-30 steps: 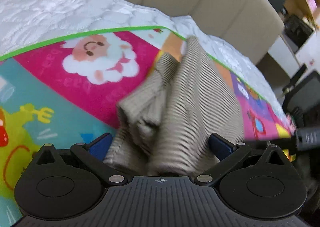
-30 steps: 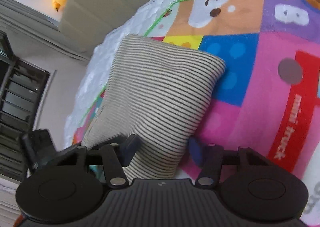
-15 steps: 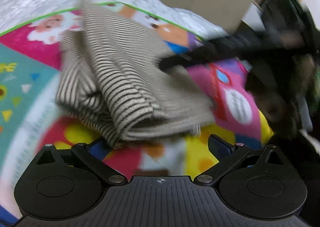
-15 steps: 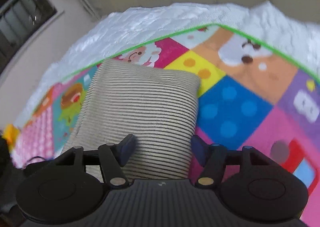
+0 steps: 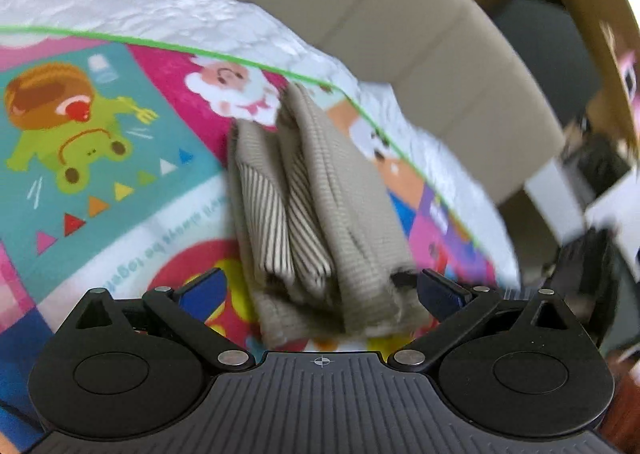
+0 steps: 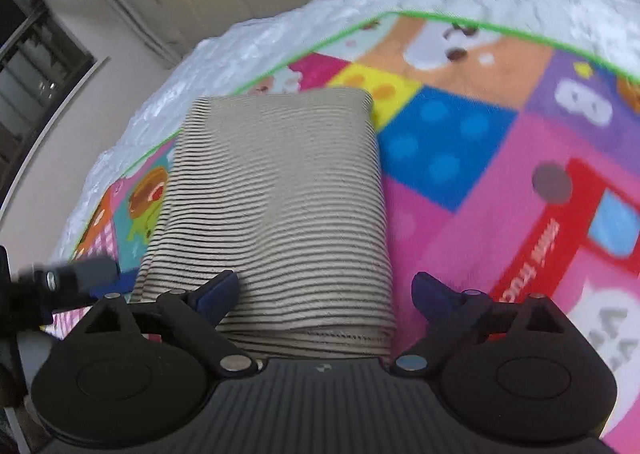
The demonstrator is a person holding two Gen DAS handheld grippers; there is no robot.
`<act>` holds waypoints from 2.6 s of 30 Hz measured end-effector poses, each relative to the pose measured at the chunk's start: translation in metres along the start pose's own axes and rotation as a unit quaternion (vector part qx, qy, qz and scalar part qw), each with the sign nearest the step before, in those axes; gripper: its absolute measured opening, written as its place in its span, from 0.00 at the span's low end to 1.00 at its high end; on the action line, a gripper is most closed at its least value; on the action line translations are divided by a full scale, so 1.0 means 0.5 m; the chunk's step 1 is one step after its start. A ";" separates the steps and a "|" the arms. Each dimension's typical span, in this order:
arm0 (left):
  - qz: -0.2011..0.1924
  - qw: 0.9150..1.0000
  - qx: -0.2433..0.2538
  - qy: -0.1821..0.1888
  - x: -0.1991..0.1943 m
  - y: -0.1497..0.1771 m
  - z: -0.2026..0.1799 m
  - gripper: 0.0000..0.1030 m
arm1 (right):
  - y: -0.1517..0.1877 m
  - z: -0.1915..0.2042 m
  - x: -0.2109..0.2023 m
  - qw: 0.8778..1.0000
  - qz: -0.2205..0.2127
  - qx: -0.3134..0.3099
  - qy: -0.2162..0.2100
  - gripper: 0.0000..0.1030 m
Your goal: Fold clothes
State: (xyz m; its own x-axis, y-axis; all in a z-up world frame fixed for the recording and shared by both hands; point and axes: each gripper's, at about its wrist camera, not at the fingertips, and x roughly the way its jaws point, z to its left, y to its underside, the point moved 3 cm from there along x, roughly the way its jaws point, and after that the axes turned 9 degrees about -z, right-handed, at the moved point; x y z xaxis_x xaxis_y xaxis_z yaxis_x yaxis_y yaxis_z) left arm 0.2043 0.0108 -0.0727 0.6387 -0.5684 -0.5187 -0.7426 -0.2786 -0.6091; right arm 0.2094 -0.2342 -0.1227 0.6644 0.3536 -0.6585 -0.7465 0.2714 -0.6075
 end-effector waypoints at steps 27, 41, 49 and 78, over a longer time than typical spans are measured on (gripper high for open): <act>0.056 0.996 0.039 -0.061 0.053 0.053 -0.035 0.74 | -0.067 0.043 0.051 0.994 -0.001 -0.089 -0.058 0.64; -0.050 0.989 -0.014 -0.136 -0.048 -0.012 0.086 0.87 | 0.055 0.214 -0.098 0.964 -0.074 -0.253 -0.041 0.81; -0.031 0.994 -0.005 -0.105 -0.033 0.000 0.080 0.79 | 0.129 0.285 -0.046 0.924 -0.079 -0.373 0.016 0.76; -0.001 0.991 0.052 -0.120 -0.003 0.016 0.081 0.71 | 0.167 0.309 -0.024 0.922 -0.165 -0.334 0.107 0.63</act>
State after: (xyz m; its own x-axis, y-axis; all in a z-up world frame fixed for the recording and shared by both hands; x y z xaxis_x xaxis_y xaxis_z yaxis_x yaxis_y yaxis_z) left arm 0.2057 0.0406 -0.1009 0.6797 -0.3638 -0.6369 -0.7237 -0.1910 -0.6631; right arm 0.1334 -0.0774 -0.0968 0.8967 0.1455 -0.4179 -0.3611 -0.3055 -0.8811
